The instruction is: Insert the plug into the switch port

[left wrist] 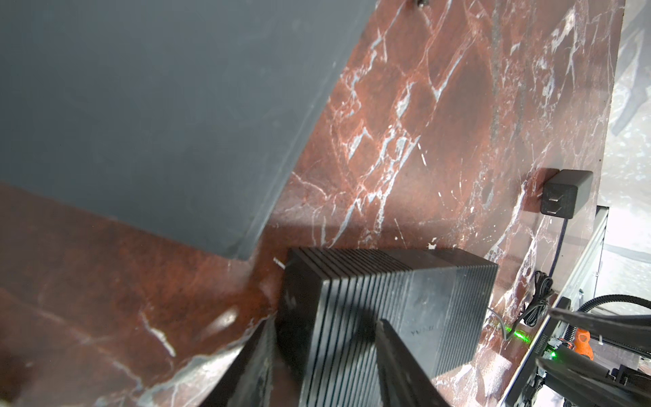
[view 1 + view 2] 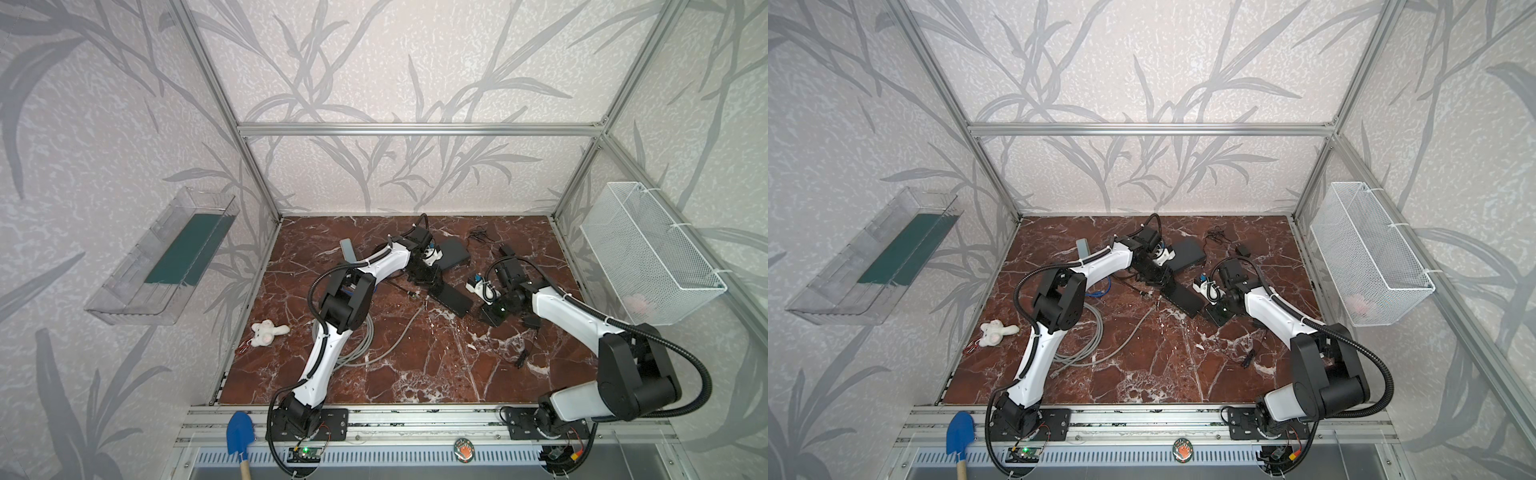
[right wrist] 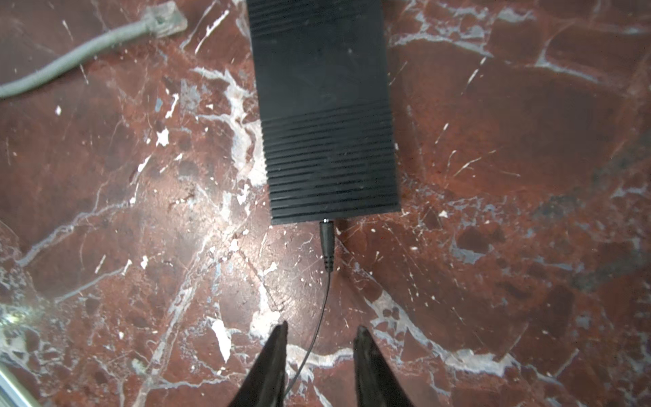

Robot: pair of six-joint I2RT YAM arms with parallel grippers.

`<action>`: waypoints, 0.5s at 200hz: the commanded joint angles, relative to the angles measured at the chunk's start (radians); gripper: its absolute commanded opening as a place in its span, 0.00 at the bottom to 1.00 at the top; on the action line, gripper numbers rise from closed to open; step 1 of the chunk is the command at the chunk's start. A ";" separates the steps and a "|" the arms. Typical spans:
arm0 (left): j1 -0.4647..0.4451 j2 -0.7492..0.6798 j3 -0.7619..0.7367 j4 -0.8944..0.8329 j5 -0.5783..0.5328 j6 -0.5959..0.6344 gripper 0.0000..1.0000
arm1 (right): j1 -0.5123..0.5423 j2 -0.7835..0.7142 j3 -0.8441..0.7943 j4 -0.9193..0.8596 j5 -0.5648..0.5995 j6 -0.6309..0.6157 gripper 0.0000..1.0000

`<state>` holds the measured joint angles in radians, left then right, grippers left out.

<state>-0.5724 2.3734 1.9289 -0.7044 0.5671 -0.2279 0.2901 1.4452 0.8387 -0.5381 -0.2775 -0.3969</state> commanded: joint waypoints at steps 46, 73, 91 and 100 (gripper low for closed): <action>-0.003 0.025 -0.026 -0.037 -0.032 0.009 0.48 | 0.003 0.036 -0.075 0.224 -0.055 -0.072 0.27; -0.001 0.024 -0.028 -0.035 -0.029 0.008 0.48 | 0.003 0.084 -0.072 0.244 -0.049 -0.074 0.25; 0.001 0.024 -0.031 -0.035 -0.029 0.009 0.48 | 0.003 0.112 -0.069 0.248 -0.047 -0.086 0.25; 0.002 0.021 -0.033 -0.035 -0.030 0.007 0.48 | 0.003 0.120 -0.067 0.242 -0.043 -0.091 0.24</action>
<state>-0.5713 2.3734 1.9282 -0.7033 0.5697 -0.2279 0.2901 1.5379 0.7738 -0.3122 -0.3149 -0.4656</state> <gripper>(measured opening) 0.480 0.247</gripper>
